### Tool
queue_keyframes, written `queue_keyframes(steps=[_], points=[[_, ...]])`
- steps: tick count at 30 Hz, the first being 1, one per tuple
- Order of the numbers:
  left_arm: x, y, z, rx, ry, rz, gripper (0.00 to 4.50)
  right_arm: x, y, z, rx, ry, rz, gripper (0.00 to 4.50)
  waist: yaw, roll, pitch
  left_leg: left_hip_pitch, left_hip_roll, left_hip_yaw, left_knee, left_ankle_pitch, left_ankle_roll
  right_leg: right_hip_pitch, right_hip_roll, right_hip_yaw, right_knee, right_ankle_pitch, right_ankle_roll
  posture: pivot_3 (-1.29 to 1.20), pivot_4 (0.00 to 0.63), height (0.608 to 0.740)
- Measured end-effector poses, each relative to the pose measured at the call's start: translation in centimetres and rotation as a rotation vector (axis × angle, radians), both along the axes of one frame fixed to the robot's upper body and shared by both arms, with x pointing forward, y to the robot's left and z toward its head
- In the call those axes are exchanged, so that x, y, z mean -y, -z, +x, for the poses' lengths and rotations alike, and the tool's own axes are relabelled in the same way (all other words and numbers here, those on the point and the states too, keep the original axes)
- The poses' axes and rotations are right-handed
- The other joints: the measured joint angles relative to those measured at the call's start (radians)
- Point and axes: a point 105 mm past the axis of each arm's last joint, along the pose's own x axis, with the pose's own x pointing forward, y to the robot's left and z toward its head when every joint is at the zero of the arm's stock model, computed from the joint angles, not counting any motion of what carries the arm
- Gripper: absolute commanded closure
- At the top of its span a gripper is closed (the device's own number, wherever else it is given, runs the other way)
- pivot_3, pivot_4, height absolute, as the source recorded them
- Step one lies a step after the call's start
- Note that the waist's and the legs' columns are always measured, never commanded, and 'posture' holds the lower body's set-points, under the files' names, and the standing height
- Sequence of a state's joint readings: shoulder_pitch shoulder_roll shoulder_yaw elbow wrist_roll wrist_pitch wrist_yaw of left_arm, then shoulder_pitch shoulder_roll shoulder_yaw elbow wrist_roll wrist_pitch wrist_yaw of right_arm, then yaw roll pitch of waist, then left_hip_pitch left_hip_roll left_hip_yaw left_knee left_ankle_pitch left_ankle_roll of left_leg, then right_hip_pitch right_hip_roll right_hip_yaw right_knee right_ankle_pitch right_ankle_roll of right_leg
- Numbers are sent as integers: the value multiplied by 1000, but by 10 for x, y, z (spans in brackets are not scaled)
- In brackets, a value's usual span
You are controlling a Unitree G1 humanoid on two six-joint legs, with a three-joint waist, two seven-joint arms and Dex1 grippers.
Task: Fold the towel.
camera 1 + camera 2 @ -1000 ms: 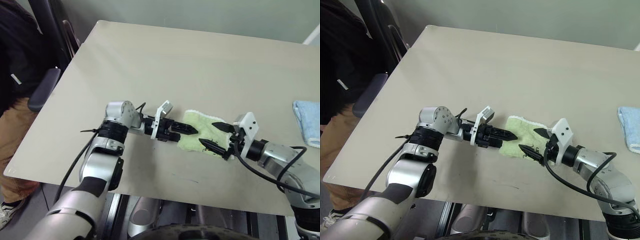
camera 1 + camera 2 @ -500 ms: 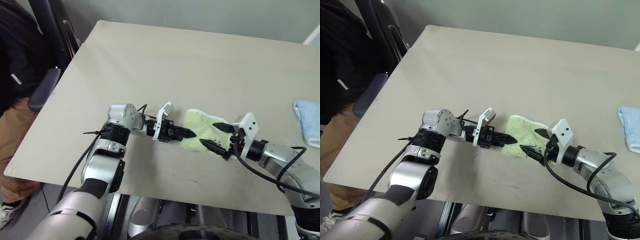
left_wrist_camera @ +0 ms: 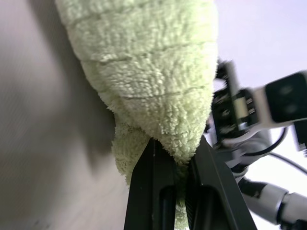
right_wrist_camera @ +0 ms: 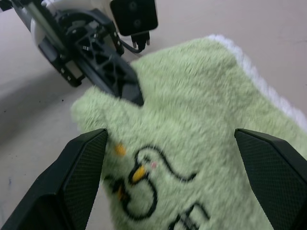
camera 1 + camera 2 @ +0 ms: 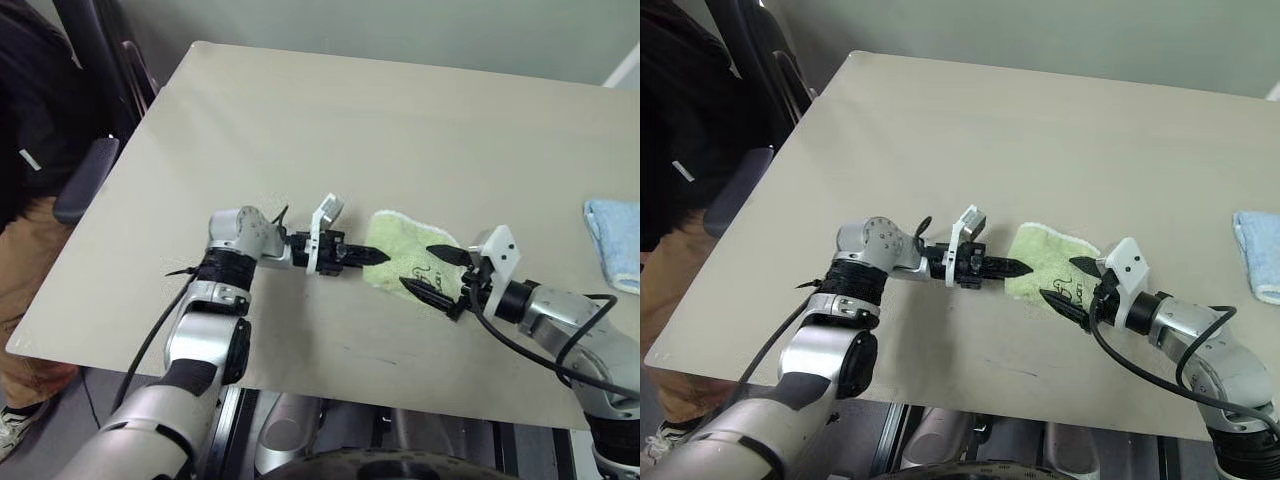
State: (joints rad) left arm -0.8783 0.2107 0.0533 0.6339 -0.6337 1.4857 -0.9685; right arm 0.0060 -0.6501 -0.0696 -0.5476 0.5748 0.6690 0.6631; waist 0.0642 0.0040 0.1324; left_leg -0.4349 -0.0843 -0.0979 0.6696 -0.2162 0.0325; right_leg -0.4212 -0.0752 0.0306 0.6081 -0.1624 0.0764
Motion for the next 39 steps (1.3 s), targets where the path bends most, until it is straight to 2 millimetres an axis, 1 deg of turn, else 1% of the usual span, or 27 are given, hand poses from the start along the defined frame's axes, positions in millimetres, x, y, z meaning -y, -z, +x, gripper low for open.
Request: queue_keyframes(steps=[3,6,10,15,18,19,21,23,25,28,30,35,37,39], points=[[-11,-13,11,12,-66,-25,4470,0,-8,0,12,-3,29,0,-7,-1,0,0,0,0,-1,1,0,-1,0,0,0,-2,3,0,150,733],[-30,-30,27,51,-154,-34,4470,1,-14,2,27,0,40,0,-12,-1,1,0,0,0,-2,3,3,-1,0,0,0,-2,2,0,150,733],[-60,-52,48,121,-286,-45,4470,1,-15,3,33,-2,41,0,-16,-1,1,-1,0,0,-4,7,10,-4,0,0,0,-1,1,0,150,733],[-94,-69,73,217,-458,-19,4470,-1,-18,5,42,-12,42,0,-14,-1,1,-2,0,0,-5,6,10,-4,0,0,-1,-1,0,0,150,733],[-121,-84,96,320,-629,45,4470,-2,-17,6,39,-20,44,0,-15,-2,2,-3,0,0,-5,6,10,-7,0,0,0,-1,0,0,150,733],[-133,-90,105,350,-711,70,4470,-2,-17,6,38,-23,45,0,-16,-3,2,-4,0,0,-6,6,10,-8,1,0,0,-1,0,0,150,733],[-155,-100,118,409,-850,104,4470,-2,-16,7,33,-24,47,0,-18,-3,2,-4,0,0,-6,6,10,-9,1,0,0,-1,0,0,150,733],[-173,-106,126,451,-966,123,4470,-1,-14,8,28,-23,46,0,-18,-3,2,-5,0,0,-7,6,10,-9,1,0,0,-1,1,0,150,733],[-188,-105,130,480,-1042,154,4470,-4,-15,9,34,-36,41,0,-18,-2,2,-5,0,0,-7,6,10,-10,1,0,0,-2,1,0,150,733],[-205,-106,133,522,-1125,177,4470,-7,-12,9,29,-52,36,0,-18,-3,3,-8,0,-1,-6,6,10,-13,2,-1,0,-1,2,0,150,733],[-213,-110,134,537,-1174,169,4470,-6,-11,10,23,-55,36,0,-18,-3,3,-11,1,-1,-5,6,10,-15,2,-1,0,-1,2,0,150,733],[-244,-125,135,524,-1378,105,4470,-3,-11,13,26,-67,-5,0,-19,-3,3,-13,1,0,-5,6,9,-17,3,-2,0,0,2,0,150,733],[-252,-122,135,498,-1429,120,4470,-3,-11,12,24,-72,-10,0,-18,-2,3,-13,2,-1,-4,6,9,-17,2,-2,1,0,2,0,150,733],[-259,-110,133,461,-1465,151,4470,-4,-10,11,21,-81,-10,0,-19,-2,3,-12,2,0,-4,6,9,-17,2,-2,1,1,1,0,150,733]])
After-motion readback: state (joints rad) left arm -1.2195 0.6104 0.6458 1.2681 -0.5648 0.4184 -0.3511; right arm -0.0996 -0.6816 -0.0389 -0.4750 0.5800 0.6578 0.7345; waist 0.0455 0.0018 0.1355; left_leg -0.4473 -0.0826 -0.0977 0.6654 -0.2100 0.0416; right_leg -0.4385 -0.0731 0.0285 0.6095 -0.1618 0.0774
